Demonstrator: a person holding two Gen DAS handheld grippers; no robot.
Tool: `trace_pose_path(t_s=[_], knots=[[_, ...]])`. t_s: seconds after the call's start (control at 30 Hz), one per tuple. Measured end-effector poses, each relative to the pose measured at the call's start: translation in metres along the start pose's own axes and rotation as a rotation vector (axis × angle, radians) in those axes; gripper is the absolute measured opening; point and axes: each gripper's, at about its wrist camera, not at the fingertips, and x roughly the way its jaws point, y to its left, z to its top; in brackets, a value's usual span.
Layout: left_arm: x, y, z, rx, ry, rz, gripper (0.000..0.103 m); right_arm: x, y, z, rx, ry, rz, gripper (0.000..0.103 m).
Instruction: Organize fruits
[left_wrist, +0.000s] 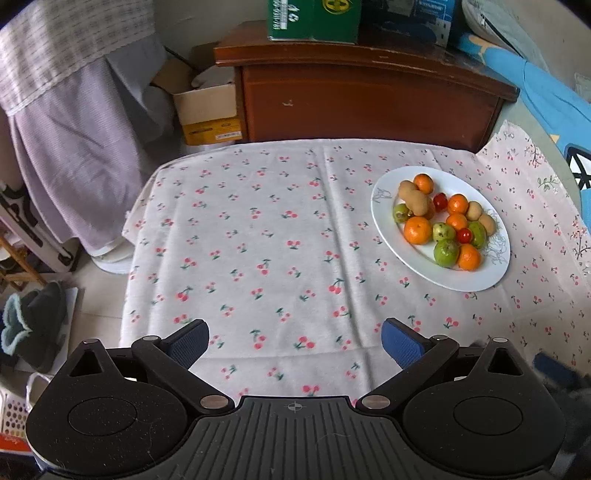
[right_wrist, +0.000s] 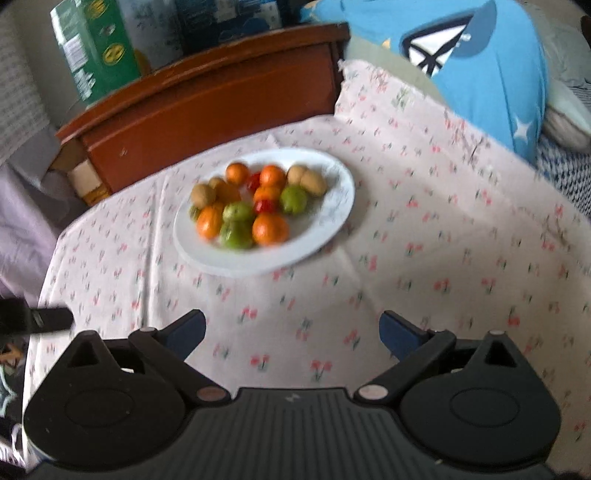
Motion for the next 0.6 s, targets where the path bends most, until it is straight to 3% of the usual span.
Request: trace_pose_path(t_s=[0.33,0.47,0.6], knots=[[-0.017,0.011,-0.025,0.0,-0.005,-0.017,0.101,0.009,0.037,-0.053,-0.211,-0.006,0.035,0.1],[-0.018,0.009,-0.029,0.017,-0.002,-0.022,0.101,0.01,0.044,-0.061,-0.251,-0.048,0.062,0.102],[-0.017,0.008,-0.032,0.026,0.0,-0.027,0.101,0.015,0.053,-0.068,-0.309,-0.092,0.033,0.102]])
